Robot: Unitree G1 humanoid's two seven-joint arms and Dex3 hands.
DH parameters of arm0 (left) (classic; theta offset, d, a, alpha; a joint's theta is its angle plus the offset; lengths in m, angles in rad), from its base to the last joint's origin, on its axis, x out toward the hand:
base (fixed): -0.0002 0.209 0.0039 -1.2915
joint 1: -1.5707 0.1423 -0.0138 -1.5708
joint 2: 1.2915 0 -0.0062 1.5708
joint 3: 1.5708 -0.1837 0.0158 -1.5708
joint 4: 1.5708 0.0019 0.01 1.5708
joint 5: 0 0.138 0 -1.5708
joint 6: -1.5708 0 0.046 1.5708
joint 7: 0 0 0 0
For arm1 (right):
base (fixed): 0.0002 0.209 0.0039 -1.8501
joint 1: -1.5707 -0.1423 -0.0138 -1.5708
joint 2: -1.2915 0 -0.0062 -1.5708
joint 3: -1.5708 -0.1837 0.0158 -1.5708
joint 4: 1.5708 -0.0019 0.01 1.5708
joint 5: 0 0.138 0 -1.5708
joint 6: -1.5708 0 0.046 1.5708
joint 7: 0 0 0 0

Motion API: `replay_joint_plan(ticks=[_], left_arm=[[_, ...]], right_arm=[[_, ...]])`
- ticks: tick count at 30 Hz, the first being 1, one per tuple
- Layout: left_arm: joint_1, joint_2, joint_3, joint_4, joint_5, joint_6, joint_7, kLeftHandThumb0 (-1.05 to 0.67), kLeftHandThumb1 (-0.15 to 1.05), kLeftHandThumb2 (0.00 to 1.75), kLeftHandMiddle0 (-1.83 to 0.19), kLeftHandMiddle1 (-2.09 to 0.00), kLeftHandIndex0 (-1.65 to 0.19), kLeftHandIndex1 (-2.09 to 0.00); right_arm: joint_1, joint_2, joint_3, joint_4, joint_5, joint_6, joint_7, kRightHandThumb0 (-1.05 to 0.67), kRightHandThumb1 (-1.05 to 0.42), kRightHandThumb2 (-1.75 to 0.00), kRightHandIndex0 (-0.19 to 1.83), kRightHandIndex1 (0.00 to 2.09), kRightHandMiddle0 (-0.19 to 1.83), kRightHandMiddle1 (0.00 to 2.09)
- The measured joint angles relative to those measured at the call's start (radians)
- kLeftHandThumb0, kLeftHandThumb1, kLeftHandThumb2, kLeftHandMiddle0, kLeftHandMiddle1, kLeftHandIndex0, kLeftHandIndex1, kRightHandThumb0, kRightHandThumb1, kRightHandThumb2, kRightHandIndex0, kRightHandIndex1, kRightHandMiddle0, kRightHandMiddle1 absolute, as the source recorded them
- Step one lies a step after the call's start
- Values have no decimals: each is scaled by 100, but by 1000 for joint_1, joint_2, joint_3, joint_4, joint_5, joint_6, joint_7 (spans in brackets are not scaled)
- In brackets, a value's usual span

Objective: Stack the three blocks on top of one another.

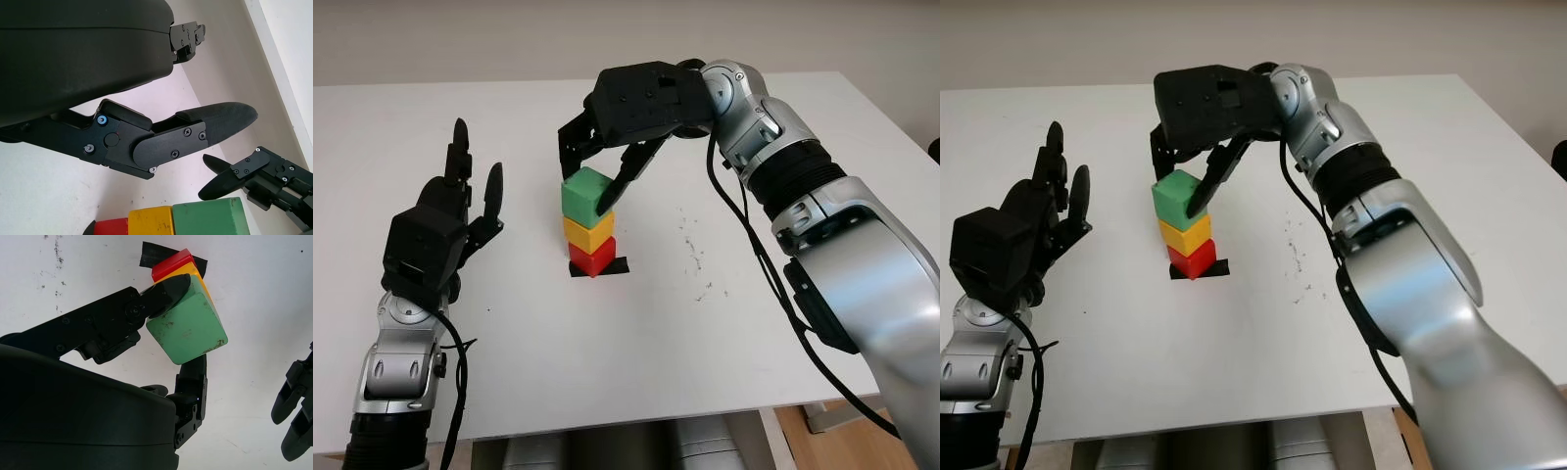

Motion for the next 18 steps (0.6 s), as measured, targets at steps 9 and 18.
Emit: replay_joint_plan(ticks=[9,18], left_arm=[[8,0,0,0,-1,-1,0,-81,105,72,19,0,19,0],[11,0,0,0,0,-4,0,-83,105,71,19,0,19,0]], right_arm=[[2,5,-8,2,7,34,11,-48,-87,-5,25,3,23,102],[2,5,-8,4,5,68,23,-66,-84,-5,15,1,21,34]])
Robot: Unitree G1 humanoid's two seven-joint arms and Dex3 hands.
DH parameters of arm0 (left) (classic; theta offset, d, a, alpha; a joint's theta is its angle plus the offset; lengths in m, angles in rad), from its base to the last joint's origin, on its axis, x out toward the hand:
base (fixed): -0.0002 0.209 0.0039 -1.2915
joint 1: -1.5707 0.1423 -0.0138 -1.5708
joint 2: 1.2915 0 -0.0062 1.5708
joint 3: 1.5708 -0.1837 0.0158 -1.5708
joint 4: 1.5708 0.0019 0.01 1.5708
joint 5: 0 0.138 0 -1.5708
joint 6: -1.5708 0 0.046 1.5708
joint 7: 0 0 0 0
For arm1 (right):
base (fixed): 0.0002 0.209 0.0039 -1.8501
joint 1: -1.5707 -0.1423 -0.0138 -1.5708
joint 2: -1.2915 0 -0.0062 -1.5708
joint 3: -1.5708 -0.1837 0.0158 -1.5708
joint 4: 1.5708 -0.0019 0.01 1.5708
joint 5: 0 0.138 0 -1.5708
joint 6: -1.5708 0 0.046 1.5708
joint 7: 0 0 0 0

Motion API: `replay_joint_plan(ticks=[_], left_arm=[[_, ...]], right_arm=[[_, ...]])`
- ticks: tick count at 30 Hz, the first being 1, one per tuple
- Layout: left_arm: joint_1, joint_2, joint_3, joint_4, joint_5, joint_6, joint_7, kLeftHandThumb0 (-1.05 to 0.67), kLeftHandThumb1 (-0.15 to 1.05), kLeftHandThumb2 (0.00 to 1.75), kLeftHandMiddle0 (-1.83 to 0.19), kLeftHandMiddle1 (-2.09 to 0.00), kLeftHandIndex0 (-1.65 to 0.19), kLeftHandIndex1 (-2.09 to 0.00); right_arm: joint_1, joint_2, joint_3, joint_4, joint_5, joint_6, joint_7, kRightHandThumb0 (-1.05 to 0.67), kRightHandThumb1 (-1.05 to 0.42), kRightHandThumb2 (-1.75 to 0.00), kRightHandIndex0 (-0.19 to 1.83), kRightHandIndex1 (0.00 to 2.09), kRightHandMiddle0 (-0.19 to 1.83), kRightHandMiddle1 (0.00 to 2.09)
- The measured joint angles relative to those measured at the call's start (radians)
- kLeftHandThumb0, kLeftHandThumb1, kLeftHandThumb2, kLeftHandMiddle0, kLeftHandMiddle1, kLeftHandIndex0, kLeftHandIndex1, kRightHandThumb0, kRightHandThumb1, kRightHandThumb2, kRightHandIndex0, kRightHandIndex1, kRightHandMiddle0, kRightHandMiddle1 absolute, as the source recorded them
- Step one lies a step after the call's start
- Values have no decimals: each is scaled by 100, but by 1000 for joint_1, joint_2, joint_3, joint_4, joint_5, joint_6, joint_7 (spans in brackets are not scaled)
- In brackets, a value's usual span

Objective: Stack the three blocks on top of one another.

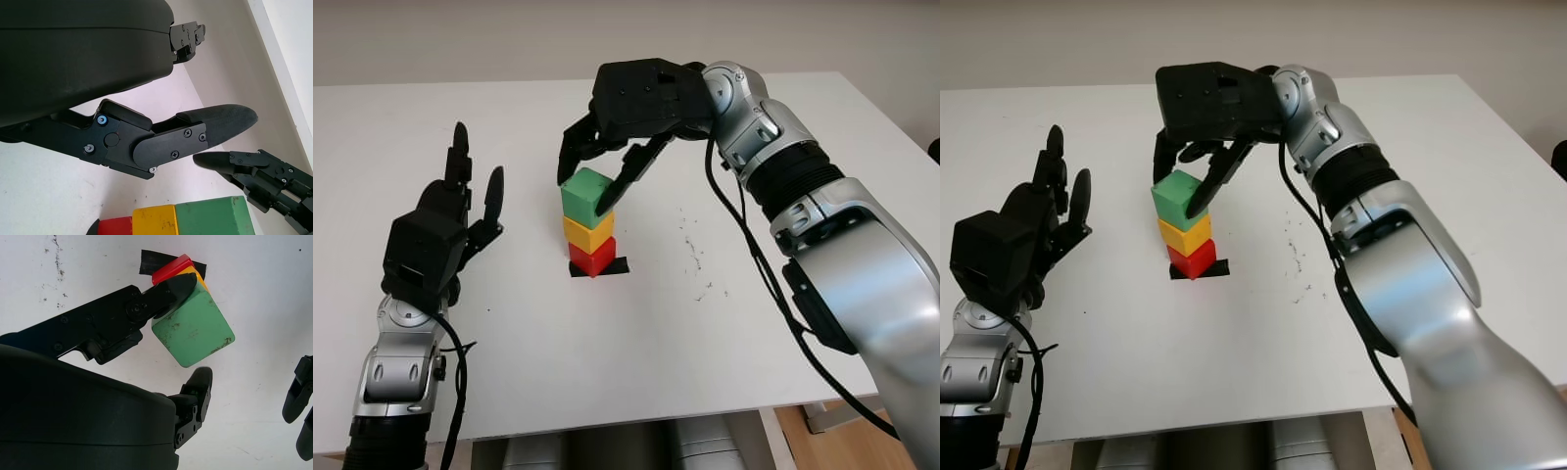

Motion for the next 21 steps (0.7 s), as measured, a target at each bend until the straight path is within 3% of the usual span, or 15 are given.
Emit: replay_joint_plan(ticks=[3,8,11,16,20,21], left_arm=[[0,0,0,0,0,-3,0,-84,105,71,19,0,19,0],[0,0,-1,4,5,-5,0,-84,105,70,19,0,19,0],[0,0,-1,7,8,-6,1,-83,105,71,19,0,19,0],[0,0,0,11,5,-20,0,-82,105,72,19,0,19,0],[0,0,1,12,-1,-26,-1,-80,105,72,19,0,19,0],[0,0,3,12,-3,-26,-2,-80,105,72,19,0,19,0]], right_arm=[[0,0,-5,0,8,16,16,-66,-84,-5,13,1,18,29],[-1,0,-14,23,39,-6,58,-78,-83,-5,-14,1,-4,13],[-2,-2,-20,41,52,-34,95,-84,-84,-6,-19,0,-17,3],[-36,-28,-22,48,55,-69,175,-88,-86,-6,-19,0,-19,0],[-70,-84,-54,35,87,-74,252,-91,-99,-10,-19,0,-19,0],[-71,-100,-70,18,103,-68,251,-96,-102,-18,-19,0,-19,0]])
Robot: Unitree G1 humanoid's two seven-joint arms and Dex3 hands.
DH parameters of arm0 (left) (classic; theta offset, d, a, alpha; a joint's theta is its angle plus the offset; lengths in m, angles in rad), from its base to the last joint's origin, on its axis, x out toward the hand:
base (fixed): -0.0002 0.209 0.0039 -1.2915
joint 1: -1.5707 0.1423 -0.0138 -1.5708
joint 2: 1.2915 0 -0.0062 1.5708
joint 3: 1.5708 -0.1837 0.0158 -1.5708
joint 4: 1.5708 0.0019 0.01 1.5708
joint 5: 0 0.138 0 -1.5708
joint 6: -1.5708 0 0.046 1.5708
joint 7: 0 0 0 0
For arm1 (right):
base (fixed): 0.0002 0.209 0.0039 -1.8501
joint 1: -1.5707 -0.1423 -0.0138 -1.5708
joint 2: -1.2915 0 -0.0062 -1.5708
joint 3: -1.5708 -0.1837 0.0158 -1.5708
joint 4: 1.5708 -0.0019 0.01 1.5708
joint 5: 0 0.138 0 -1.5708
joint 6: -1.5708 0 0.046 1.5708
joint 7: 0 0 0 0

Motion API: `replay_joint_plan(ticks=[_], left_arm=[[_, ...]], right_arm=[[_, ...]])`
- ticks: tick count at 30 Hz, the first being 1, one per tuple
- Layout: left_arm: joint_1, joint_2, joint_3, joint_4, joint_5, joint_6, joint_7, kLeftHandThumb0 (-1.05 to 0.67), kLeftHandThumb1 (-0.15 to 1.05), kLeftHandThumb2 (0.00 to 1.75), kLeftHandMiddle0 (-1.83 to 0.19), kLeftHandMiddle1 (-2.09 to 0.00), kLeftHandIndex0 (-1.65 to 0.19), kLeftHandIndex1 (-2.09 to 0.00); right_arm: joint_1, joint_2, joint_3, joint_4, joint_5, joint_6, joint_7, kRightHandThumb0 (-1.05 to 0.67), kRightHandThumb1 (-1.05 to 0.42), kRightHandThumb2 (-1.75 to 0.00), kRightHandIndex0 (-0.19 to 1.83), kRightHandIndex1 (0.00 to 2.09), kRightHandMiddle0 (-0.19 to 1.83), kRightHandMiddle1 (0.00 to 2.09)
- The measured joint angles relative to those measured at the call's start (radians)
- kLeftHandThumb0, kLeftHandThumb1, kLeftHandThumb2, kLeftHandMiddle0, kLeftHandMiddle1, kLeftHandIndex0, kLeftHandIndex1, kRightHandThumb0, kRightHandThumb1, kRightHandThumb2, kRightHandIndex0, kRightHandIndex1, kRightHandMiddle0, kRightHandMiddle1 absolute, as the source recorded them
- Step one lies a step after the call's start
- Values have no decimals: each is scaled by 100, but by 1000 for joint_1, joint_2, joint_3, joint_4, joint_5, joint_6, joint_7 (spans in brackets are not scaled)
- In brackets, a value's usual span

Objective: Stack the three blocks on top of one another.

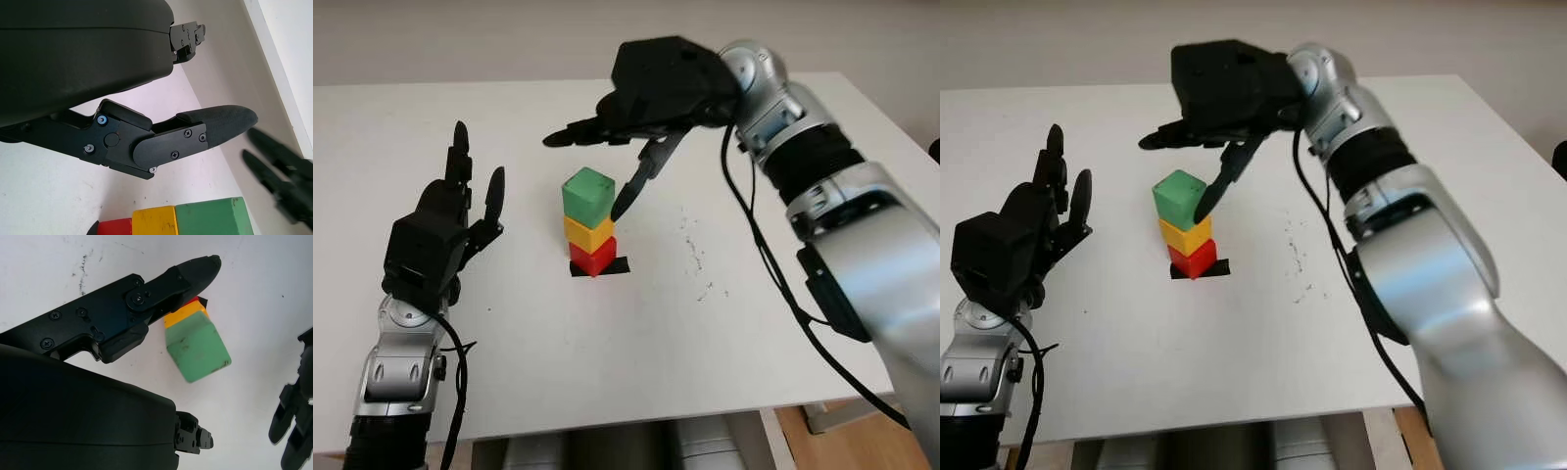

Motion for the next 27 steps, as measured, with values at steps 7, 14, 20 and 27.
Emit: replay_joint_plan(ticks=[7,14,20,27], left_arm=[[0,3,6,3,-7,-4,-5,-82,105,73,19,0,19,0],[-2,3,19,6,-35,5,-5,-82,105,71,19,0,19,0],[-8,-3,18,17,-40,-11,-3,-82,105,71,19,0,18,-1],[-14,-29,12,30,-46,-12,18,-85,105,70,19,0,18,-3]], right_arm=[[133,-76,-226,-263,213,114,-161,-90,-105,-66,-19,0,-19,0],[453,-67,-366,-482,363,287,-355,-90,-105,-72,-19,0,-19,0],[692,9,-419,-631,423,343,-542,-88,-105,-75,-19,0,-19,0],[852,108,-414,-656,406,257,-723,-88,-105,-74,-19,0,-19,0]])
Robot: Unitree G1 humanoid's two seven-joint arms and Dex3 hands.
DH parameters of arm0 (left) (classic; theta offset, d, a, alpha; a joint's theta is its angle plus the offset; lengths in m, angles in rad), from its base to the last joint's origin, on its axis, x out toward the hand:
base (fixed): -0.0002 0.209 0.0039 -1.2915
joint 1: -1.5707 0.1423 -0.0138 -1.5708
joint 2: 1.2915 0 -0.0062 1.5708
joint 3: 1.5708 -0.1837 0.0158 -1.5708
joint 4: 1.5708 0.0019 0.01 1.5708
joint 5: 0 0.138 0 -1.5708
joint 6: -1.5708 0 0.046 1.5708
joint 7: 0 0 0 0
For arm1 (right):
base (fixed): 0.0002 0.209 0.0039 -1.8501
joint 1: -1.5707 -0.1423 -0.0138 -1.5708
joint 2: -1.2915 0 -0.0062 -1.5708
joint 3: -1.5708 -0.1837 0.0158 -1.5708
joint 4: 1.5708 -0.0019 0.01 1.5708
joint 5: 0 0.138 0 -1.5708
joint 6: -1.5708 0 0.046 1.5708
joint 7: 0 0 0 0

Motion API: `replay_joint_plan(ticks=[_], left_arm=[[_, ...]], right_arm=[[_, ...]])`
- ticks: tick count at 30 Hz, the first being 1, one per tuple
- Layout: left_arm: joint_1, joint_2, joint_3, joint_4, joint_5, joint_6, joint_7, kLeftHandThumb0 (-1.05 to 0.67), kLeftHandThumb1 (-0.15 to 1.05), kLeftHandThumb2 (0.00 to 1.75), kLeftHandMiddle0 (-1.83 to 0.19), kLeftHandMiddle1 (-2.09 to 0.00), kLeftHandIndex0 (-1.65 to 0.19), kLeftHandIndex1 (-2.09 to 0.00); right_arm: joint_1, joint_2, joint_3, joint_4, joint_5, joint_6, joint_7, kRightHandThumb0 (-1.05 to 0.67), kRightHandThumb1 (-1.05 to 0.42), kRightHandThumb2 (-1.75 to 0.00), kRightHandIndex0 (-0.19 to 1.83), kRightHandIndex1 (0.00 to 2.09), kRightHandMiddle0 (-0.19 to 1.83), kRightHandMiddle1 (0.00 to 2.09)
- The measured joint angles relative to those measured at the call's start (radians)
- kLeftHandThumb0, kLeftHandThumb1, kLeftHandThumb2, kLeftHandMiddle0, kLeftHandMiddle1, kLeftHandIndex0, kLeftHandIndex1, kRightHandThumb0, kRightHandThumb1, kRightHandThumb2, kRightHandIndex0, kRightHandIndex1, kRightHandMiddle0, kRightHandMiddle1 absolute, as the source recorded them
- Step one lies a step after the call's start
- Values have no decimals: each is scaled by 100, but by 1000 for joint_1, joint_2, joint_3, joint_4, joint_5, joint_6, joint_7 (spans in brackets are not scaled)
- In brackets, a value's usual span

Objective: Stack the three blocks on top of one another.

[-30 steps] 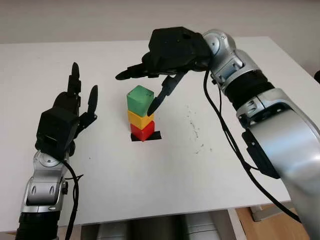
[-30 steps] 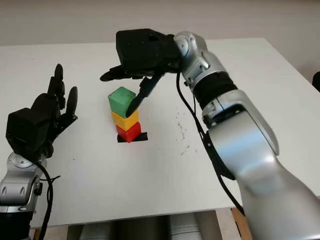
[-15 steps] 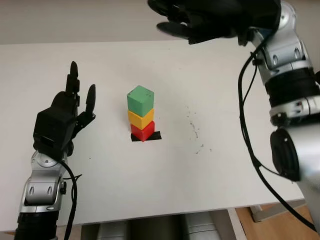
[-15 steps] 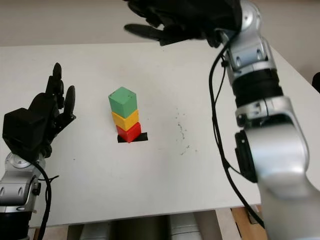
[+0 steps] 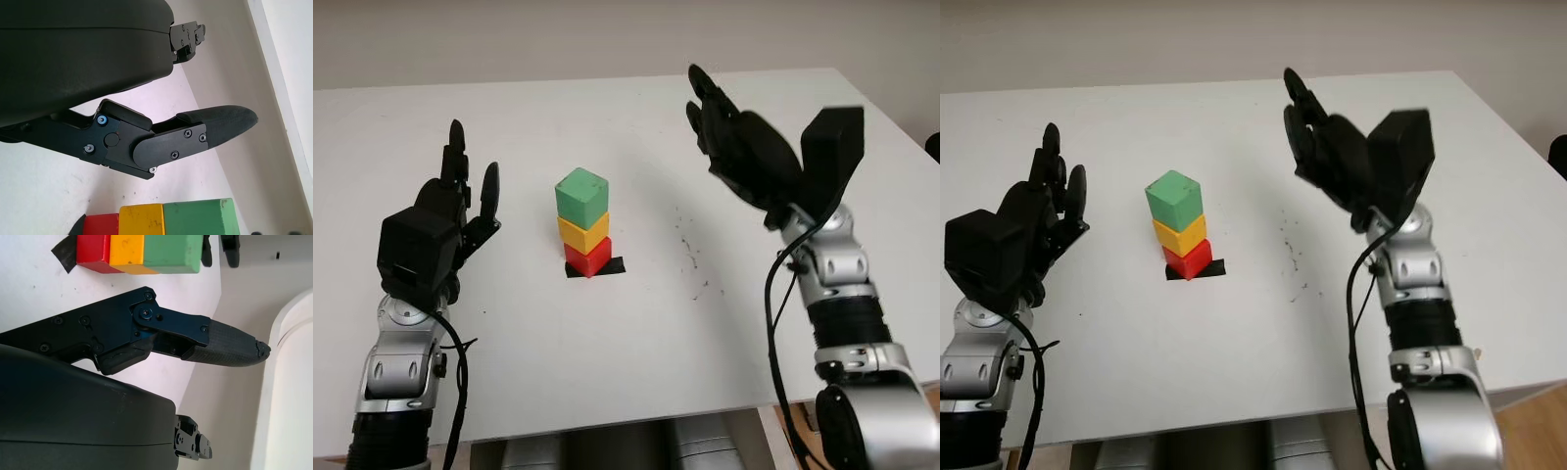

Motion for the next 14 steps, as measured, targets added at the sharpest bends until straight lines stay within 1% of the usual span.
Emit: replay_joint_plan(ticks=[2,7,14], left_arm=[[0,-6,0,1,0,-1,5,-85,105,71,19,0,19,-3],[-1,-18,-3,14,-10,-26,4,-85,105,70,19,0,19,0],[2,-47,-2,15,-77,-34,-18,-82,105,66,19,0,19,0]], right_arm=[[32,25,0,-3,-1,-29,-39,-88,-105,-73,-19,0,-19,0],[87,73,-3,-25,7,-45,-106,-89,-105,-74,-19,0,-19,0],[114,78,6,-72,28,-28,-87,-88,-105,-74,-19,0,-19,0]])
